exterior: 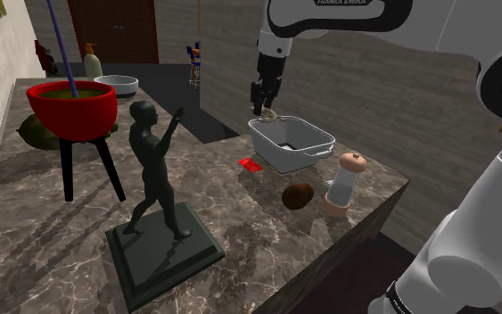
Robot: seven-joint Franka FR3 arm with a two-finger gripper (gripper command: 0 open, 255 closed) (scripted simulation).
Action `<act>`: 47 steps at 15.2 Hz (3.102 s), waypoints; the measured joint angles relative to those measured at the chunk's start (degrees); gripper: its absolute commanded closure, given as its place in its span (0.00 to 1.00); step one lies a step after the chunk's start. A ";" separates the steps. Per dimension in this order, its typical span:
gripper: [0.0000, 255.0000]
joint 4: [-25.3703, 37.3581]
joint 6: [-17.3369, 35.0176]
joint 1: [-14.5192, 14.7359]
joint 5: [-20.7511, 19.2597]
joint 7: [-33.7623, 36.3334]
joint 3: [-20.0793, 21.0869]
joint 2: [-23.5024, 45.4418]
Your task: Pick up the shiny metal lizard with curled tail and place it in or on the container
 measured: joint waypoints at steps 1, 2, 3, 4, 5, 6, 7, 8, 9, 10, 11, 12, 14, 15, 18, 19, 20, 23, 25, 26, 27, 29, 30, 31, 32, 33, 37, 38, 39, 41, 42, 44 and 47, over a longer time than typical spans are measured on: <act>1.00 -0.06 -0.11 -0.69 0.10 -1.38 -0.68 -0.20; 1.00 -0.22 -0.11 -1.30 0.18 -2.62 -1.28 -0.39; 1.00 -0.66 0.13 -1.97 0.29 -3.95 -1.95 -0.59; 1.00 0.73 -0.59 -2.70 0.31 -5.44 -2.68 0.07; 1.00 0.13 -0.28 -3.42 0.42 -6.86 -3.38 -0.25; 1.00 0.87 -0.58 -4.07 0.49 -8.16 -4.03 0.19; 1.00 0.57 -0.47 -4.75 0.58 -9.50 -4.68 -0.01; 1.00 1.11 -0.61 -5.43 0.65 -10.89 -5.36 0.36; 1.00 2.35 -1.08 -5.96 0.71 -11.94 -5.87 1.14; 1.00 3.17 -1.51 -6.62 0.80 -13.22 -6.49 1.54; 1.00 3.86 -1.46 -7.33 0.92 -14.58 -7.14 2.25; 1.00 3.44 -1.20 -7.66 0.96 -15.21 -7.44 2.12; 1.00 1.55 0.11 -7.95 0.98 -15.80 -7.70 1.54; 1.00 0.73 0.84 -7.99 0.99 -15.89 -7.74 1.44; 1.00 -2.00 3.27 -8.08 0.99 -16.09 -7.83 1.15; 1.00 -2.85 4.11 -8.08 0.99 -16.10 -7.83 1.15; 1.00 -3.39 4.77 -8.03 1.00 -16.00 -7.78 1.27; 1.00 -6.34 7.25 -8.06 0.98 -16.06 -7.81 0.79; 1.00 -7.67 8.73 -8.06 0.99 -16.06 -7.80 0.94; 1.00 -8.55 9.52 -8.06 0.98 -16.06 -7.80 0.88; 1.00 -9.23 10.26 -8.09 1.00 -16.13 -7.83 0.92; 1.00 -9.89 10.89 -8.08 0.99 -16.11 -7.82 0.90; 1.00 -9.98 11.00 -8.08 0.99 -16.10 -7.82 0.90; 1.00 -10.04 11.06 -8.08 0.99 -16.11 -7.83 0.90; 1.00 -10.07 11.09 -8.08 0.99 -16.11 -7.83 0.90; 1.00 -10.08 11.11 -8.08 0.99 -16.11 -7.83 0.90; 0.00 -10.09 11.12 -8.08 0.99 -16.11 -7.83 0.90; 0.00 -10.09 11.13 -8.08 0.99 -16.11 -7.83 0.90; 0.00 -10.09 11.13 -8.08 0.99 -16.11 -7.83 0.90; 0.00 -9.56 10.41 -8.08 0.98 -16.10 -7.82 0.70; 0.00 -8.18 8.89 -8.12 0.99 -16.19 -7.86 0.51; 0.00 -4.90 5.78 -7.94 0.97 -15.82 -7.70 0.68; 0.00 -3.34 4.11 -8.03 0.98 -16.01 -7.78 0.59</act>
